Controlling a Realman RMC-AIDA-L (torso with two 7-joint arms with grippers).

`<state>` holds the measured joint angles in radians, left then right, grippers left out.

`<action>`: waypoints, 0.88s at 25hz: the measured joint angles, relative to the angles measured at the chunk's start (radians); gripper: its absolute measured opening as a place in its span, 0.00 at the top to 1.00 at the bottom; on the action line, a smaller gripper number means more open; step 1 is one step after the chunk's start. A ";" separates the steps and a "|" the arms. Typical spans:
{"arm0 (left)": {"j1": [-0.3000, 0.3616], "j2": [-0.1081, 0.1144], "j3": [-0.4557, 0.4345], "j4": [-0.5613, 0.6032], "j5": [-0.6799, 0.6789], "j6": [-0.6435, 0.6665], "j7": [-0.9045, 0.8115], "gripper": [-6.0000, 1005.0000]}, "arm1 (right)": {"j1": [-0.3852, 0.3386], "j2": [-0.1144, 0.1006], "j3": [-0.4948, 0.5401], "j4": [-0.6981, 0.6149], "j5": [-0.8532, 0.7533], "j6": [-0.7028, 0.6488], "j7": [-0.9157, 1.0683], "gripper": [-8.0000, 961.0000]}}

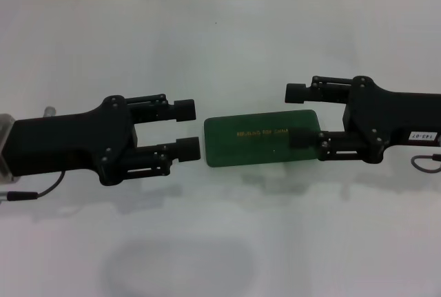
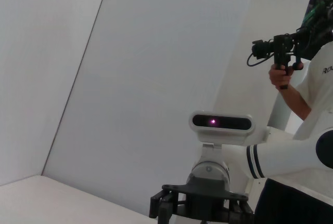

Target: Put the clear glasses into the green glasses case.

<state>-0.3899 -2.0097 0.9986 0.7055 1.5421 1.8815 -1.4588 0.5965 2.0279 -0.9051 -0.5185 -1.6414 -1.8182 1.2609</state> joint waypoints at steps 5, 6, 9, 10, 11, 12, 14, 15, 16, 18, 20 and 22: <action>0.005 0.000 0.000 0.000 0.000 0.000 0.000 0.35 | 0.001 0.000 0.000 0.000 0.003 -0.002 0.000 0.25; 0.005 0.000 0.000 0.000 0.000 0.000 0.000 0.35 | 0.001 0.000 -0.001 0.000 0.005 -0.002 0.000 0.25; 0.005 0.000 0.000 0.000 0.000 0.001 0.000 0.35 | 0.001 0.000 -0.002 0.000 0.008 -0.002 0.000 0.25; 0.005 0.000 0.000 0.000 0.000 0.001 0.000 0.35 | 0.000 0.000 -0.002 0.000 0.008 -0.002 0.000 0.25; 0.005 0.000 0.000 0.000 0.000 0.001 0.000 0.35 | 0.000 0.000 -0.002 0.000 0.009 -0.002 0.000 0.25; 0.005 0.000 0.000 0.000 0.000 0.001 0.000 0.35 | -0.001 0.000 -0.002 0.000 0.009 -0.002 0.000 0.25; 0.005 0.000 0.000 0.000 0.000 0.001 0.000 0.35 | -0.001 0.000 -0.002 0.000 0.009 -0.002 0.000 0.25; 0.005 0.000 0.000 0.000 0.000 0.001 0.000 0.35 | -0.002 0.000 -0.002 0.000 0.009 -0.002 0.000 0.25; 0.005 0.000 0.000 0.000 0.000 0.001 0.000 0.35 | -0.002 0.000 -0.002 0.000 0.009 -0.001 0.000 0.25; 0.005 0.000 0.000 0.000 0.000 0.001 0.000 0.35 | -0.003 0.000 -0.002 0.000 0.009 0.000 0.000 0.25; 0.006 0.000 0.000 0.000 0.000 0.000 0.000 0.35 | -0.003 0.000 -0.002 0.000 0.009 0.001 0.000 0.25; 0.006 0.000 0.000 0.000 0.000 0.000 0.000 0.35 | -0.004 0.000 -0.002 0.000 0.009 0.002 0.000 0.25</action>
<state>-0.3839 -2.0095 0.9985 0.7055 1.5420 1.8812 -1.4588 0.5923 2.0279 -0.9066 -0.5185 -1.6320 -1.8159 1.2609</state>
